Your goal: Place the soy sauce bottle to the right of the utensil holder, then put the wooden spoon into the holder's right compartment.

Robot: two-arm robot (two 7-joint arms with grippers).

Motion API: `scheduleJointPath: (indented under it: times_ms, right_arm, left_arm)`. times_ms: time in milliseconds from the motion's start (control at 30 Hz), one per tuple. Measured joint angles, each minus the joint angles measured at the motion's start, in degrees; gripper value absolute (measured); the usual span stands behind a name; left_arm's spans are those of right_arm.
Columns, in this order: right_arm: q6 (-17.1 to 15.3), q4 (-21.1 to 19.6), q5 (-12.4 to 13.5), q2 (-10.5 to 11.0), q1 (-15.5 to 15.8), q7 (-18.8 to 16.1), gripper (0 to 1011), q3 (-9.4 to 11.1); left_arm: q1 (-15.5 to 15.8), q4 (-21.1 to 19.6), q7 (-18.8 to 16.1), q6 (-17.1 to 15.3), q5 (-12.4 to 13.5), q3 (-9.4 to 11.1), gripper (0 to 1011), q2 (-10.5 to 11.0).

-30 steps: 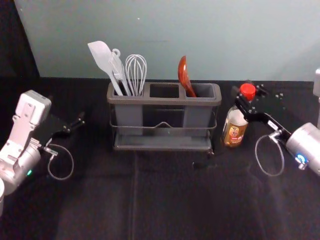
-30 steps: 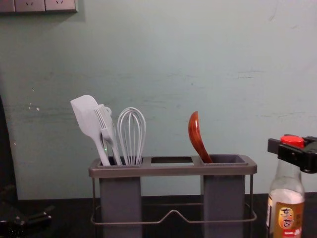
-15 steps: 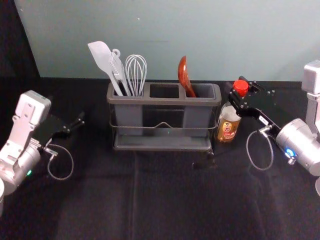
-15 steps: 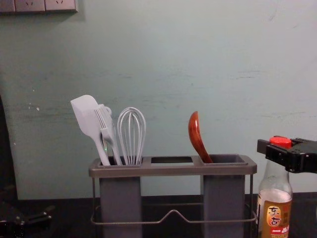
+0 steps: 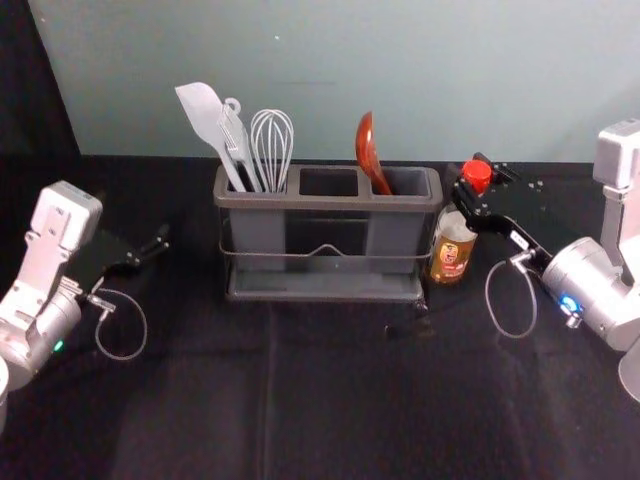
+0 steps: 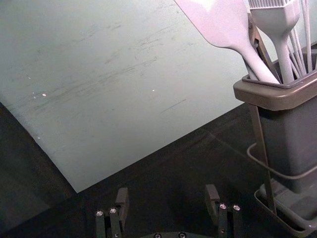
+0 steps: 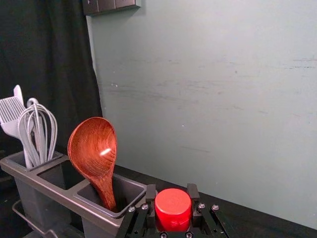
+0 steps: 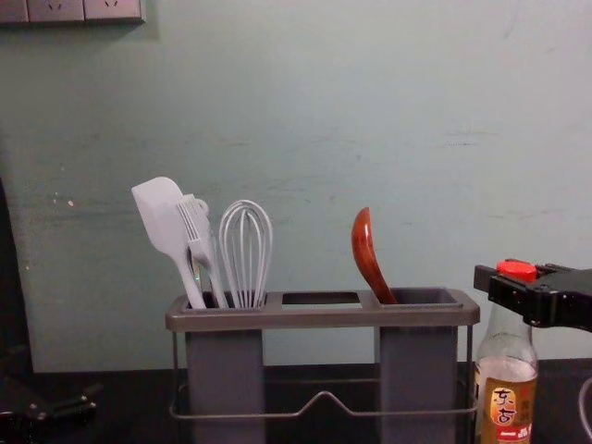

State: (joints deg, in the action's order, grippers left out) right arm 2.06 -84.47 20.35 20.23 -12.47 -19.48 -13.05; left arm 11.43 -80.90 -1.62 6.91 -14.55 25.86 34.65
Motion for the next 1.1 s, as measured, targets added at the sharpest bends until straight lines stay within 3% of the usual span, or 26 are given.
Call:
scheduleJointPath:
  times_ms: [167, 433, 800, 1100]
  right_arm:
    - [0.0, 0.4, -0.2, -0.3, 0.0, 0.0, 416, 0.0]
    - [0.4, 0.5, -0.2, -1.0, 0.0, 0.3, 691, 0.4]
    - [0.6, -1.8, 0.3, -0.7, 0.6, 0.4, 989, 1.7]
    - [3.5, -4.0, 1.7, -0.8, 2.6, 1.5, 1004, 4.9]
  left_arm:
    - [0.0, 0.0, 0.0, 0.0, 0.0, 0.0, 1005, 0.0]
    - [0.0, 0.0, 0.0, 0.0, 0.0, 0.0, 1005, 0.0]
    - [0.0, 0.0, 0.0, 0.0, 0.0, 0.0, 1005, 0.0]
    - [0.0, 0.0, 0.0, 0.0, 0.0, 0.0, 1005, 0.0]
